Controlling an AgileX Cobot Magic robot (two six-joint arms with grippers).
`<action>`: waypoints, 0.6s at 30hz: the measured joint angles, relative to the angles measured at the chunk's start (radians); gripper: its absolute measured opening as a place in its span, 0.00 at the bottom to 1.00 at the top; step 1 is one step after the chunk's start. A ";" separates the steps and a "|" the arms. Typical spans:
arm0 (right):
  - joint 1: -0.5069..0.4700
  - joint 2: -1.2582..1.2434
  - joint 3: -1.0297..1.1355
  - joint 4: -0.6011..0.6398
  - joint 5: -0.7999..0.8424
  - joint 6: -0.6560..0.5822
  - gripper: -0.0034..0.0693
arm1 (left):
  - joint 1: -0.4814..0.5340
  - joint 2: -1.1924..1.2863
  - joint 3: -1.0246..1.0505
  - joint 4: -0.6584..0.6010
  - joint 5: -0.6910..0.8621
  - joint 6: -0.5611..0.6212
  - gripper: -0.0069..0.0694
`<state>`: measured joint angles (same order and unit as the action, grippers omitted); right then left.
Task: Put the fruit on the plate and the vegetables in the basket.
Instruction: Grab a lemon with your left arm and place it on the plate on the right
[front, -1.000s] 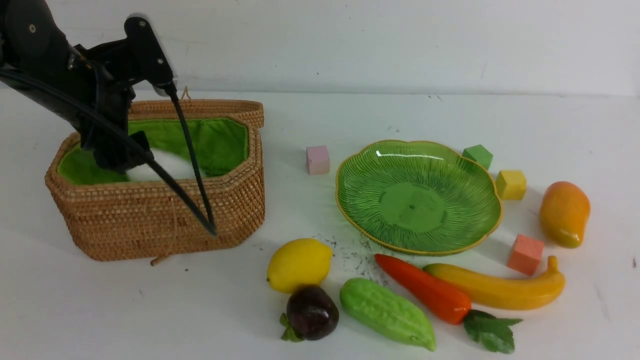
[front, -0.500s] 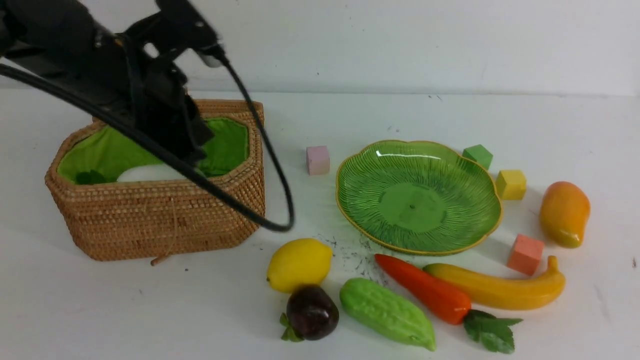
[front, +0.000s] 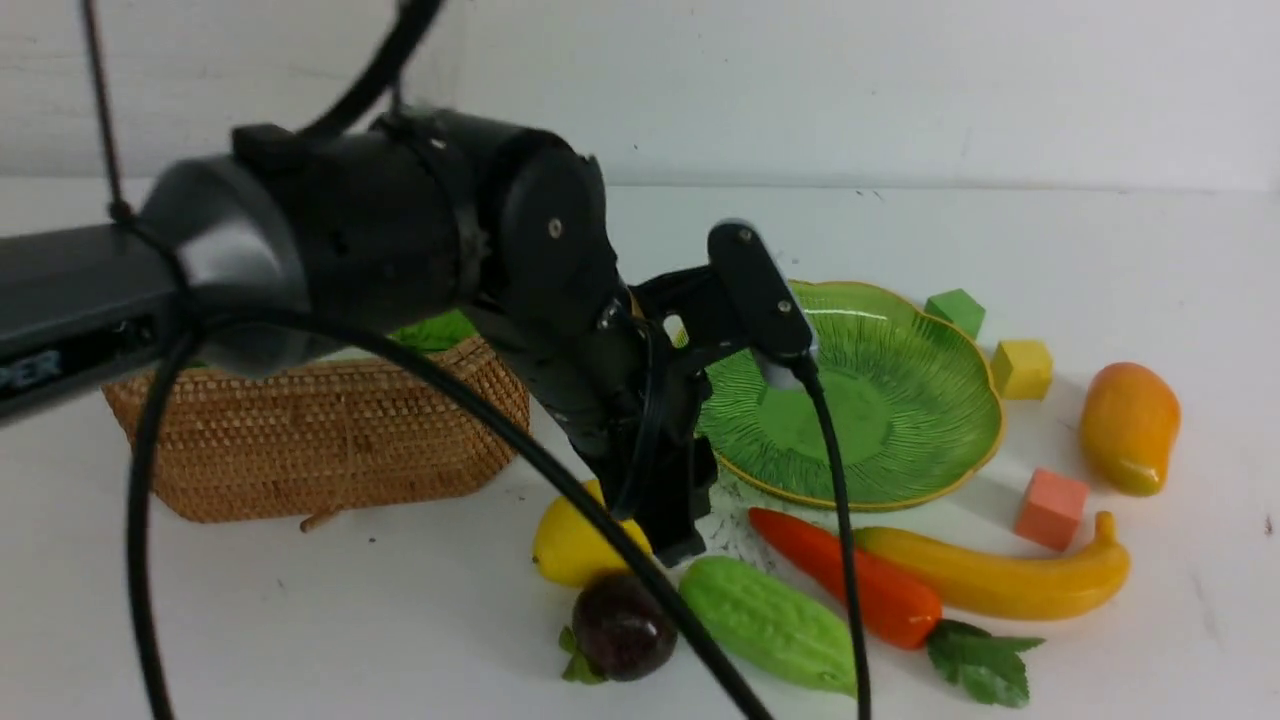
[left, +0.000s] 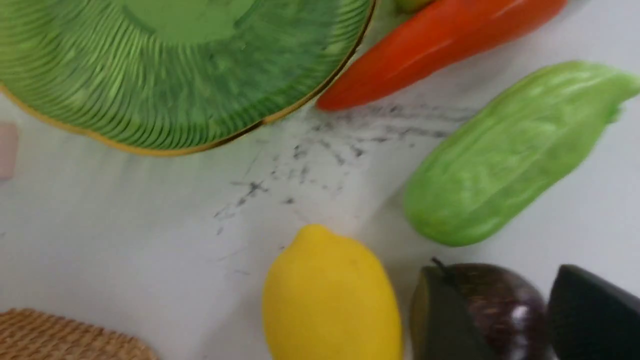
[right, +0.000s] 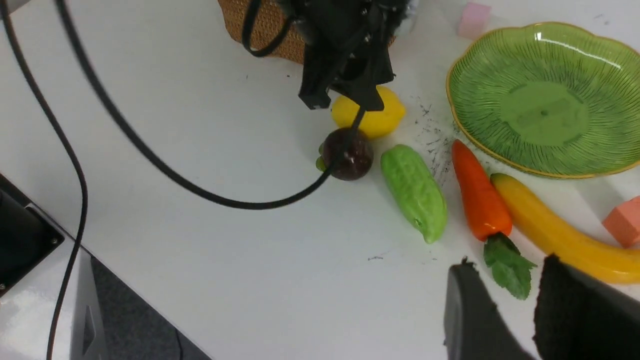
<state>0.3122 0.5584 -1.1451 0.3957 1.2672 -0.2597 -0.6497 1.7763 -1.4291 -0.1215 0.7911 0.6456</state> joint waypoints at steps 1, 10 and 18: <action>0.000 -0.004 0.000 -0.001 0.000 0.000 0.34 | 0.003 0.019 0.000 0.021 -0.010 -0.010 0.62; 0.000 -0.051 -0.003 -0.001 0.000 0.000 0.34 | 0.025 0.131 0.000 0.182 -0.076 -0.066 0.87; 0.000 -0.060 -0.003 -0.001 0.000 0.000 0.34 | 0.025 0.189 -0.007 0.224 -0.128 -0.119 0.87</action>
<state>0.3122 0.4989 -1.1480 0.3948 1.2672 -0.2597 -0.6242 1.9650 -1.4360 0.1023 0.6630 0.5270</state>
